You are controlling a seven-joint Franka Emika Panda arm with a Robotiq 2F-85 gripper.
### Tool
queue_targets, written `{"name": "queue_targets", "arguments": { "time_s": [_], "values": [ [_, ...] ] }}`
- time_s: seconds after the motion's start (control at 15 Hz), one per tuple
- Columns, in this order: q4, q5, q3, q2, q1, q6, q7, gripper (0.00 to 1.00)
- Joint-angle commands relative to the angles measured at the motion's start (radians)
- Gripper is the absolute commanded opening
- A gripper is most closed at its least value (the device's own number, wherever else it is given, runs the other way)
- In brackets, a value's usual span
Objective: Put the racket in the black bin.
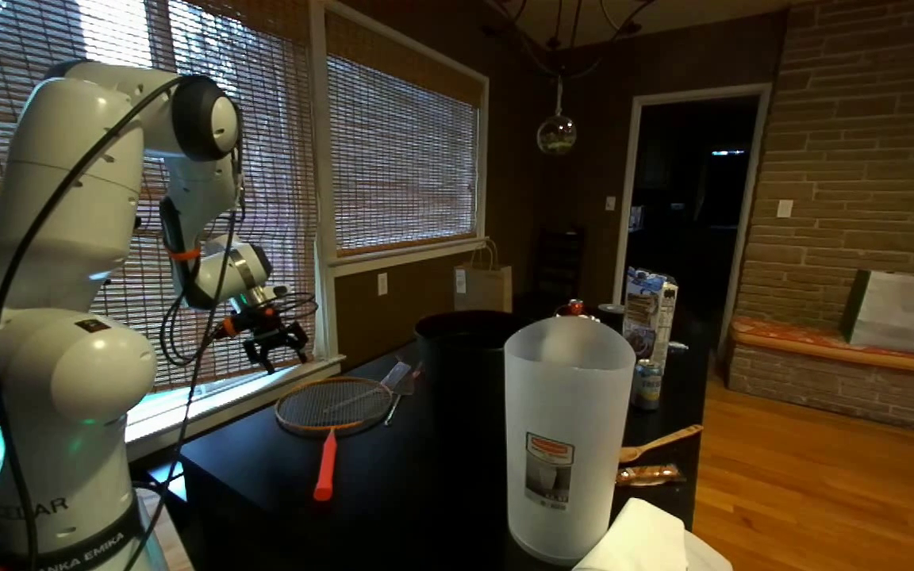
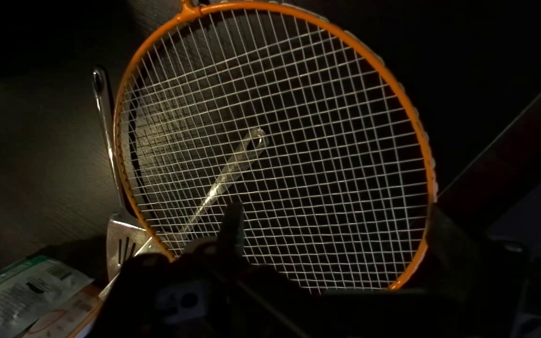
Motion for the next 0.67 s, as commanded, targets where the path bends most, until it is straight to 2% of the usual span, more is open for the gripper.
{"name": "queue_targets", "arguments": {
  "time_s": [0.0,0.6],
  "values": [
    [0.026,-0.019,-0.053,0.024,0.049,0.023,0.032,1.00],
    [0.229,-0.042,-0.156,0.199,0.138,-0.034,0.060,1.00]
  ]
}}
